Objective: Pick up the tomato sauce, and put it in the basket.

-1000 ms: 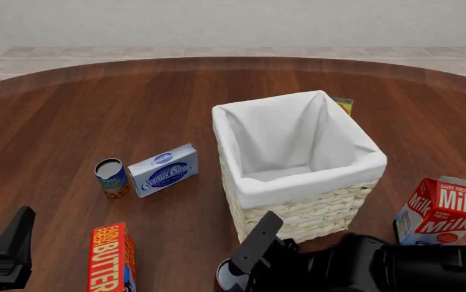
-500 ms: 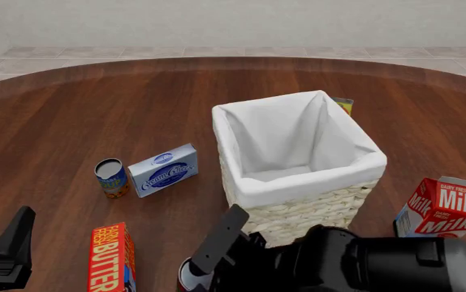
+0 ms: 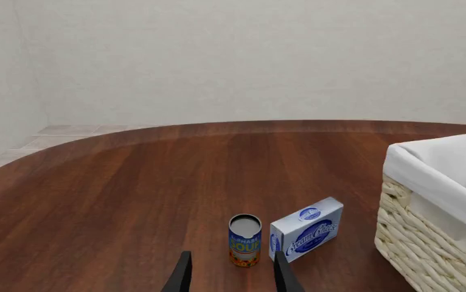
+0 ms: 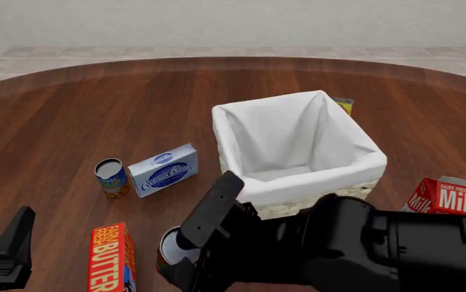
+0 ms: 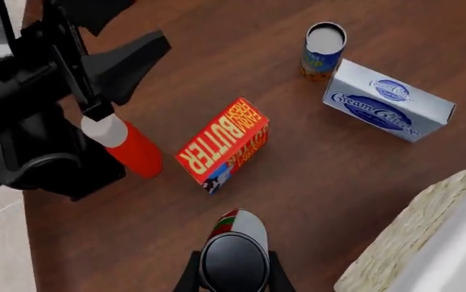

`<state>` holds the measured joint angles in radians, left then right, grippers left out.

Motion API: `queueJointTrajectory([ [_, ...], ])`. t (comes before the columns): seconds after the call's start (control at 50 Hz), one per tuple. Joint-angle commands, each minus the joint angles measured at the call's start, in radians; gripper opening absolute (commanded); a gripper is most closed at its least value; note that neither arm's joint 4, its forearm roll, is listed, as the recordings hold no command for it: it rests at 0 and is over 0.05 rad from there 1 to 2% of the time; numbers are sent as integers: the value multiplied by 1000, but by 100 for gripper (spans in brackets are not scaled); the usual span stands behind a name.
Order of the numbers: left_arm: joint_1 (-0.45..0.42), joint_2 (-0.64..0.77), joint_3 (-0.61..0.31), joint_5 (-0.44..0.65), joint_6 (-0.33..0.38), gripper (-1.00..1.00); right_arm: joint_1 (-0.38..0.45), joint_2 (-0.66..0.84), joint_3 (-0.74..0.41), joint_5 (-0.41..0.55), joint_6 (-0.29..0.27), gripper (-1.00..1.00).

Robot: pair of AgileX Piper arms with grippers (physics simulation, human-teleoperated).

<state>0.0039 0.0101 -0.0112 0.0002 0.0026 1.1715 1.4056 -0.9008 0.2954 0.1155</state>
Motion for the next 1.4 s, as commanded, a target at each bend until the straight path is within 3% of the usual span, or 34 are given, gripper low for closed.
queueJointTrajectory([
  [0.02,1,-3,4,-1,1,100,-12,-47,-40,14,-16,-100],
  [0.28,1,-3,4,-1,1,100,-35,-107,-63,11,-59,-100],
  [1.4,1,-3,4,-1,1,100,-156,-271,-253,205,-199,-100],
])
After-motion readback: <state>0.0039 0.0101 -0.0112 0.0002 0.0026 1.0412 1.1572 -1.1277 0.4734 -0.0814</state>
